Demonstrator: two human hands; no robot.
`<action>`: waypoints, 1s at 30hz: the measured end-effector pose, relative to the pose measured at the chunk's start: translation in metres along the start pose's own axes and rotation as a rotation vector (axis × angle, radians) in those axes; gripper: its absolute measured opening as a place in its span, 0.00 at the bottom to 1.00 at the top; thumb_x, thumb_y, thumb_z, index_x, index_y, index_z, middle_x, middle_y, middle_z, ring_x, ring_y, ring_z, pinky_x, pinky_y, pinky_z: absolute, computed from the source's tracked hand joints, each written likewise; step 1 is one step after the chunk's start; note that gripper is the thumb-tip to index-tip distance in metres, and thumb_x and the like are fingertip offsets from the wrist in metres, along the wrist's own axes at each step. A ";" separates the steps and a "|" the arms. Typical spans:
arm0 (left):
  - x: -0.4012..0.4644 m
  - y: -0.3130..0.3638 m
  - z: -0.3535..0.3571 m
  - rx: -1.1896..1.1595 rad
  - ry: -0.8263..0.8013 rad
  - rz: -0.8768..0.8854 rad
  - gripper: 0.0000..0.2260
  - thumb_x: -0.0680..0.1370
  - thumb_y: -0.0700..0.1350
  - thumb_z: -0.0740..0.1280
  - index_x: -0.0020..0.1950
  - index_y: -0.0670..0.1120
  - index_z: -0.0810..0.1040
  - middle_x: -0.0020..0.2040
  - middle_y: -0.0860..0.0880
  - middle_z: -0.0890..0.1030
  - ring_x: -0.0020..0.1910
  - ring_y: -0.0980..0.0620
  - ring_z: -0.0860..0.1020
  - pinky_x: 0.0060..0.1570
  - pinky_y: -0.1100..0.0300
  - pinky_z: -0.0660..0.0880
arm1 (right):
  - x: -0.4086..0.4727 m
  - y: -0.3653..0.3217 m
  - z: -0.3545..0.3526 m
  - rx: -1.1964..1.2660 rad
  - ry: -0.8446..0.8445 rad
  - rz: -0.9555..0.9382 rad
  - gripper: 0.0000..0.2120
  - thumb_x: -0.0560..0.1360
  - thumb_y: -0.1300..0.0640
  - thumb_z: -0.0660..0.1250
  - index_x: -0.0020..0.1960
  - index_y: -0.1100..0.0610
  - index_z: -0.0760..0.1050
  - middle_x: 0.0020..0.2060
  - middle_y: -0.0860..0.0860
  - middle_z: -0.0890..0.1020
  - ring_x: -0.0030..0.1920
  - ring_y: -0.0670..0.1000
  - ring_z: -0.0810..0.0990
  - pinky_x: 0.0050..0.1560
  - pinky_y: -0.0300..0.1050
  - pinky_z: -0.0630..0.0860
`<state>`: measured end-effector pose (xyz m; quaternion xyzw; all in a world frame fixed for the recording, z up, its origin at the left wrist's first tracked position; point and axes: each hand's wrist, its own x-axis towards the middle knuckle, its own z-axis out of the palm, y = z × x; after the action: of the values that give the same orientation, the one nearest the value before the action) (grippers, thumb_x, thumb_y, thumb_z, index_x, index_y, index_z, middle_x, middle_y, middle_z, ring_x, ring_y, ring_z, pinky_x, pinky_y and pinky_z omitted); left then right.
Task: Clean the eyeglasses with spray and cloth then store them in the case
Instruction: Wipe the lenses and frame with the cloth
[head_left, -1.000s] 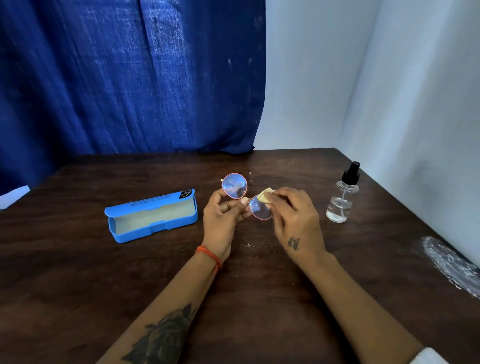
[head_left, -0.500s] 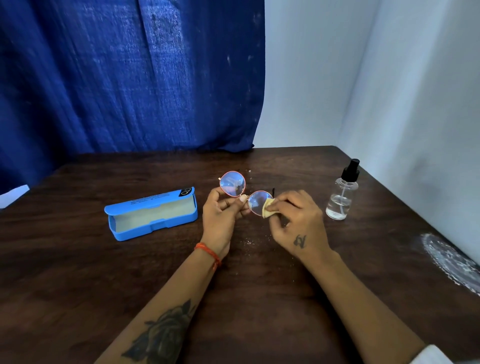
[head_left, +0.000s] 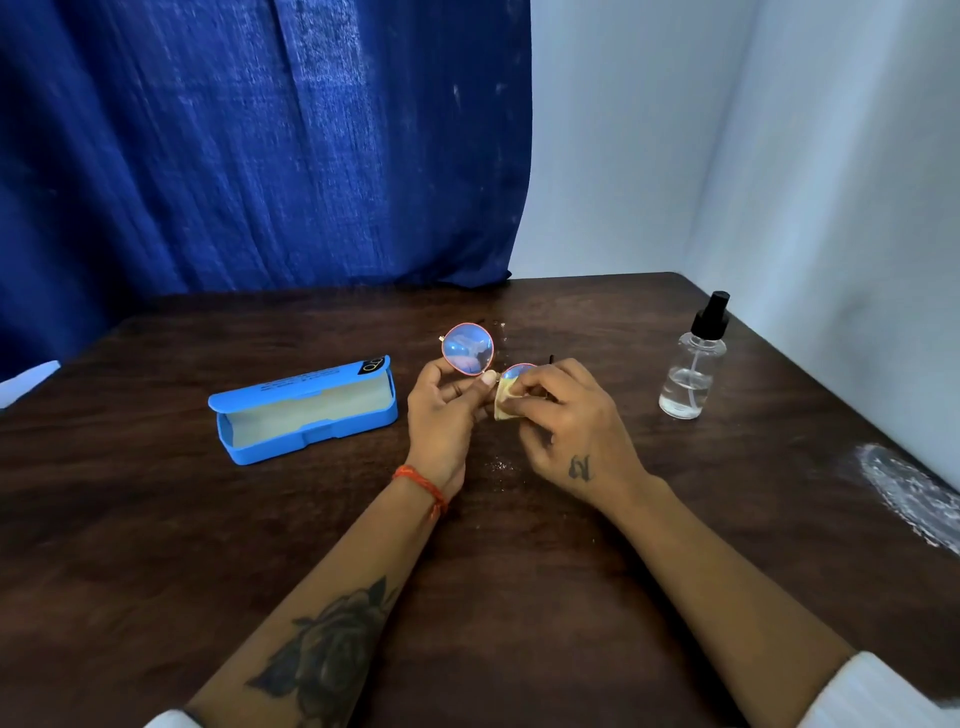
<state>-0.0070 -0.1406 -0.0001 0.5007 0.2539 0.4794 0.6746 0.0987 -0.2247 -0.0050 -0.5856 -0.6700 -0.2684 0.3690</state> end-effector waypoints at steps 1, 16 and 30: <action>0.000 0.000 0.000 -0.005 -0.007 0.002 0.08 0.74 0.32 0.66 0.46 0.44 0.72 0.36 0.46 0.81 0.32 0.58 0.81 0.33 0.65 0.78 | 0.000 0.001 -0.001 0.011 -0.002 -0.006 0.09 0.64 0.67 0.64 0.38 0.59 0.82 0.40 0.53 0.81 0.40 0.55 0.76 0.44 0.41 0.74; -0.002 0.001 0.001 0.036 -0.086 0.051 0.09 0.74 0.33 0.66 0.49 0.45 0.72 0.39 0.45 0.81 0.34 0.57 0.81 0.38 0.64 0.79 | 0.001 0.004 -0.006 -0.063 0.168 0.092 0.11 0.67 0.68 0.65 0.46 0.62 0.82 0.43 0.57 0.81 0.44 0.55 0.76 0.49 0.36 0.70; -0.002 0.002 0.000 0.091 -0.091 0.058 0.08 0.74 0.34 0.67 0.47 0.45 0.72 0.38 0.44 0.80 0.31 0.57 0.81 0.37 0.65 0.79 | -0.001 0.008 -0.014 0.083 0.015 0.039 0.09 0.58 0.68 0.68 0.32 0.56 0.83 0.34 0.49 0.82 0.36 0.53 0.78 0.42 0.39 0.73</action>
<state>-0.0084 -0.1420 0.0018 0.5593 0.2299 0.4635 0.6477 0.1094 -0.2348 0.0017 -0.5810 -0.6661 -0.2376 0.4029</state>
